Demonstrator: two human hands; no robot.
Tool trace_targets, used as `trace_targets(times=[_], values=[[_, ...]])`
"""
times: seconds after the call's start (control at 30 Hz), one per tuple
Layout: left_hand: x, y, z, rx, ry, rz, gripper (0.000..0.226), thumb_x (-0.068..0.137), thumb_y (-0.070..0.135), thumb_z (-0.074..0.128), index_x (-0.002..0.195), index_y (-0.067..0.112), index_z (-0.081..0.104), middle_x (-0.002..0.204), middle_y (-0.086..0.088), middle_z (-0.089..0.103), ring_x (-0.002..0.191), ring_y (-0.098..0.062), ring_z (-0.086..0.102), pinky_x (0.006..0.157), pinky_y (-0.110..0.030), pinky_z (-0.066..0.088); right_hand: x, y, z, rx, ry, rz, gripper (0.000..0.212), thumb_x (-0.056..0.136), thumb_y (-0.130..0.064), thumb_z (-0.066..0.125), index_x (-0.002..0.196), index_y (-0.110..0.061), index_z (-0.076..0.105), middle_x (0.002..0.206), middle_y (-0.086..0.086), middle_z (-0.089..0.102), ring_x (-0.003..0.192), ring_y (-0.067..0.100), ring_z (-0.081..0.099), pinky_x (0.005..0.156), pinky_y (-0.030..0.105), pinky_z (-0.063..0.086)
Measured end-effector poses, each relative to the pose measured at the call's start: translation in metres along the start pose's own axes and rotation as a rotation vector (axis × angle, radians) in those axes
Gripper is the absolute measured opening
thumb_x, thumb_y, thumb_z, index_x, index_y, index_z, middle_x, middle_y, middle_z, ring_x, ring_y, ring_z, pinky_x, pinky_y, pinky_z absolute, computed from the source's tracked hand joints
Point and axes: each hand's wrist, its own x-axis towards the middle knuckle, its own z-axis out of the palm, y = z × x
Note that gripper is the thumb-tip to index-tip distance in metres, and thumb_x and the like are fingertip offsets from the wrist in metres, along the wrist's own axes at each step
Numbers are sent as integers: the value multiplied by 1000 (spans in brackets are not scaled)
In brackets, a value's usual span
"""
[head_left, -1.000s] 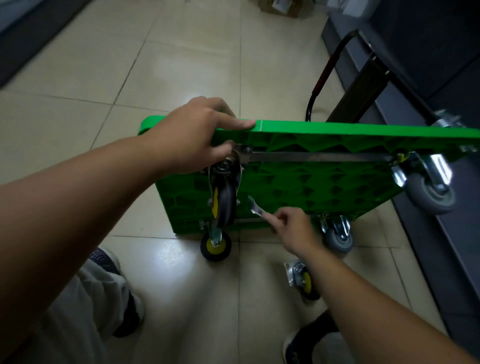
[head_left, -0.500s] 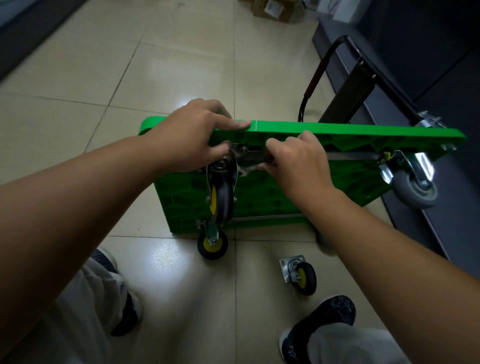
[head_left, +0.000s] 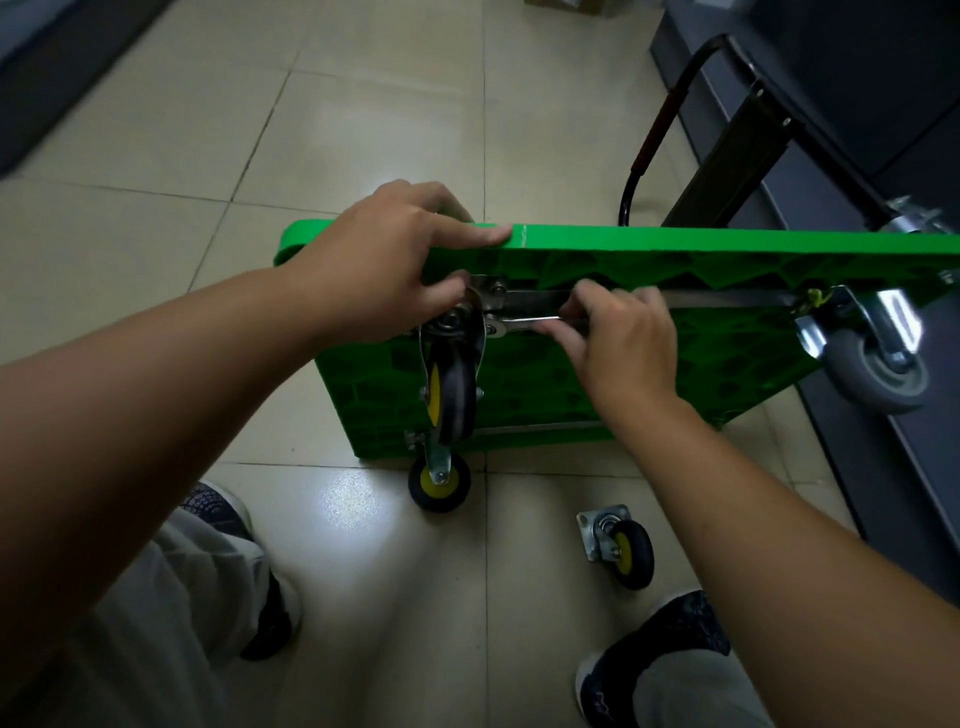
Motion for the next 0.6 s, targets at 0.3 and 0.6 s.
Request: trace_targets(times=[0.3,0.6], values=[[2,-3,0,19,-5,-9,54,94,32,62,146,42,50,131,1,58,120,-19,48,88,-33,39,-57,-41,74,999,-122,845,21,89,-22,76,81,-7,64,68,-3,66,59,5,62,58,23,51],[3,-4,-4,-2,-39,-6,53,94,32,62,145,42,50,130,1,58,120,-17,49,90,-37,45,-93,-48,74,1125,-217,1028,27,87,-26,78,78,-8,60,66,3,69,59,10,65,58,25,49]])
